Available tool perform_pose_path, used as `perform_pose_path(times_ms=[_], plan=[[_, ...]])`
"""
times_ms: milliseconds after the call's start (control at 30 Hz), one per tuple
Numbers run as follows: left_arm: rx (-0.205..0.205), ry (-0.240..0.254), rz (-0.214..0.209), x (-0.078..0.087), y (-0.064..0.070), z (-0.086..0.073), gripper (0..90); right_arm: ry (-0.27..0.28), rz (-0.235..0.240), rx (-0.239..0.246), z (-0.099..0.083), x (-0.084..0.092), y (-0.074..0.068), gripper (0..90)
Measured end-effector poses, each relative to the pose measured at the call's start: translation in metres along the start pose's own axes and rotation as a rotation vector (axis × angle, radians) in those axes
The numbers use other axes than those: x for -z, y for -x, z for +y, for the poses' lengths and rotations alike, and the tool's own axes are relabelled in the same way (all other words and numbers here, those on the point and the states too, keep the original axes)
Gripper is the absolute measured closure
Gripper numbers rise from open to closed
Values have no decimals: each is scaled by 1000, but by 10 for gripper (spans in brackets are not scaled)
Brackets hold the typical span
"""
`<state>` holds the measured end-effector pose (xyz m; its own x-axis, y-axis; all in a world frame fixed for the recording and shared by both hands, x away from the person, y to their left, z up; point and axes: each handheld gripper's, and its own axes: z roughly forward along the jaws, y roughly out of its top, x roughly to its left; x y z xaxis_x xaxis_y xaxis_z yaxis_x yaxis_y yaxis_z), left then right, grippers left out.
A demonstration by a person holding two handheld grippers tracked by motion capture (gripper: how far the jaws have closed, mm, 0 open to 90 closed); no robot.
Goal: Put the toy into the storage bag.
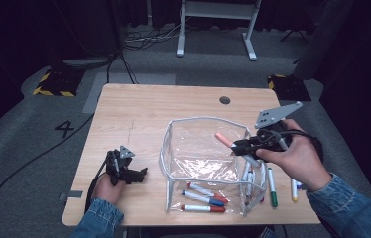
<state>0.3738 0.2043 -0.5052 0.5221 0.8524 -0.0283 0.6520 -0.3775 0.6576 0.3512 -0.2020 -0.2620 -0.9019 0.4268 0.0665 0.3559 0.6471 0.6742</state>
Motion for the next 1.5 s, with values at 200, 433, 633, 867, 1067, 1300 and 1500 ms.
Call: perform_pose_path(times_ms=[200, 433, 633, 867, 1067, 1300, 1500], plan=[[0, 0, 0, 0, 0, 0, 0, -72, 63, 43, 9, -27, -9, 774], [0, 0, 0, 0, 0, 0, 0, -184, 109, 72, 13, -59, -13, 774], [0, 0, 0, 0, 0, 0, 0, -261, 151, 71, 9, -86, -8, 774], [0, 0, 0, 0, 0, 0, 0, -365, 195, 71, 4, -112, -3, 773], [0, 0, 0, 0, 0, 0, 0, -426, 241, 88, -1, -129, 0, 773], [0, 0, 0, 0, 0, 0, 0, -489, 273, 121, -6, -146, -3, 773], [0, 0, 0, 0, 0, 0, 0, -563, 306, 153, -11, -162, -7, 772]])
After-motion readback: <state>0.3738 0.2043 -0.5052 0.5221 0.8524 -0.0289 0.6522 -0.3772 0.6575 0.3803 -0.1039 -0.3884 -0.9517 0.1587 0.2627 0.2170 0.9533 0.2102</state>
